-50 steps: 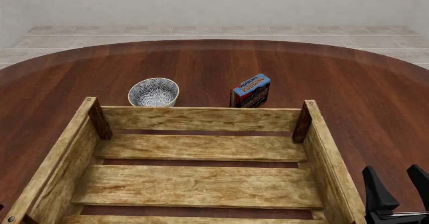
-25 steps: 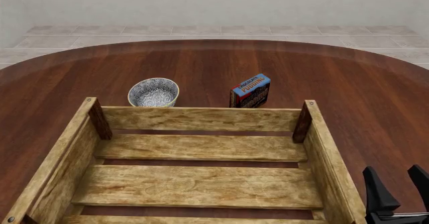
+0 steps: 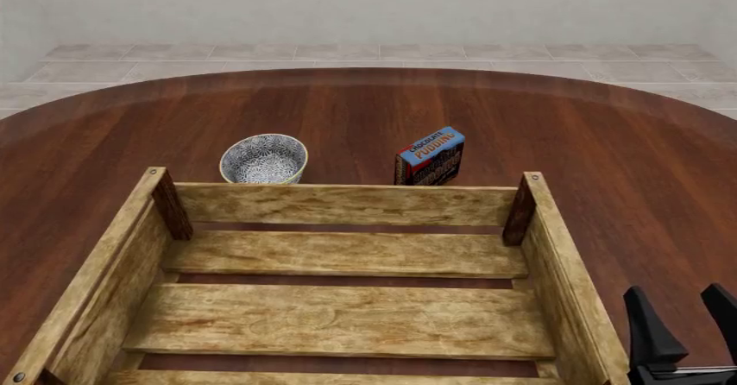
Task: Pick up the salad dressing and put it in the tray.
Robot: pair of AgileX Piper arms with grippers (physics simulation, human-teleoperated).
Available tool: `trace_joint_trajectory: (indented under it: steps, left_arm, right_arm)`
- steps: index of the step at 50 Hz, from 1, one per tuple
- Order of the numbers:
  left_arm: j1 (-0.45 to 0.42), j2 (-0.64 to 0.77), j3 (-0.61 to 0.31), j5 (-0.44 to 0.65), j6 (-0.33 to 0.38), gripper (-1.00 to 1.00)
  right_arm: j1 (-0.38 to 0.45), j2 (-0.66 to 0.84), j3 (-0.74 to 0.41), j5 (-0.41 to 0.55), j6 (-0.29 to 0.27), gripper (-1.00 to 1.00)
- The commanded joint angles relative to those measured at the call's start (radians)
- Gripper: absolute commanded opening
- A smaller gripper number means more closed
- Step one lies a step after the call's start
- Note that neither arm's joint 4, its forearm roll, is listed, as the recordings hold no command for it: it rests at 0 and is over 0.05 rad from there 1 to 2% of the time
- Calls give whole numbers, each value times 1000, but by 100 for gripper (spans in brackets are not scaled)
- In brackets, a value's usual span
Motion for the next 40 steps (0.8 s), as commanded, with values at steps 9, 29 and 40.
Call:
trace_joint_trajectory:
  steps: [9,29,40]
  left_arm:
    - [-1,-33,-113,40,52,-100]
    - [-75,-111,-286,139,85,-100]
    - [-202,-155,-427,218,112,-100]
  right_arm:
    - [0,0,0,-1,0,100]
    - [-2,1,0,-1,3,100]
    - [-2,2,0,-2,5,100]
